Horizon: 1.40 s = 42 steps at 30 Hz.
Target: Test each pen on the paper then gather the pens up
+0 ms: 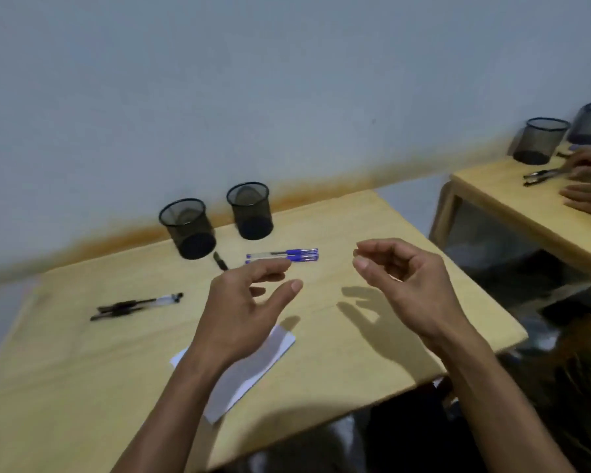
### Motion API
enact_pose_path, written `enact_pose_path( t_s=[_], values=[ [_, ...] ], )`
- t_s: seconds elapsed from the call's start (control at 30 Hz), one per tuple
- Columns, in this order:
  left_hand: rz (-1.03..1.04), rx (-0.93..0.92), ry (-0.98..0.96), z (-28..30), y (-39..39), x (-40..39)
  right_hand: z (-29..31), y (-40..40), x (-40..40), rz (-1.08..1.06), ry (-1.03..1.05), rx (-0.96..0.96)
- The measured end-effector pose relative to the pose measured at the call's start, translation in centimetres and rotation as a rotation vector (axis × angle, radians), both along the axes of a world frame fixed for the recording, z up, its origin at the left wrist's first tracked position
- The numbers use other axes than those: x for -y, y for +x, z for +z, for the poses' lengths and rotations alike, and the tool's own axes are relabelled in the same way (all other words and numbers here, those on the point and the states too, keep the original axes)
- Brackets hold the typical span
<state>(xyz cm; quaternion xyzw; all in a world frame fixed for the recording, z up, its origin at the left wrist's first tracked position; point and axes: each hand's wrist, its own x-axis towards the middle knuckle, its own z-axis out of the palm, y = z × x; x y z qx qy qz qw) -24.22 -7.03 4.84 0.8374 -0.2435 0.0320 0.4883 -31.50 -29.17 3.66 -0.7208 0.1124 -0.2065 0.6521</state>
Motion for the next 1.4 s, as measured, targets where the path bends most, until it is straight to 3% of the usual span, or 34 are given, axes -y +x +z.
enact_pose_path(
  t_s=[0.4, 0.53, 0.73, 0.83, 1.23, 1.4],
  values=[
    [0.598, -0.114, -0.059, -6.1, 1.6, -16.1, -2.2, 12.2, -16.0, 0.437, 0.052, -0.061],
    [0.606, 0.016, 0.167, -8.8, 2.2, -18.3, -3.8, 16.0, -20.7, 0.419, -0.211, -0.058],
    [0.577, 0.070, 0.407, -10.6, 3.2, -19.1, -5.3, 20.0, -24.7, 0.474, -0.581, -0.122],
    [0.579, 0.082, 0.414, -11.0, 3.4, -19.0, -5.6, 21.8, -25.3, 0.500, -0.754, -0.166],
    [0.591, 0.087, 0.397, -11.4, 3.3, -18.9, -5.0, 24.0, -25.4, 0.550, -1.076, -0.210],
    [0.599, 0.087, 0.408, -11.3, 3.2, -18.8, -4.7, 23.5, -24.8, 0.566, -1.075, -0.192]
  ],
)
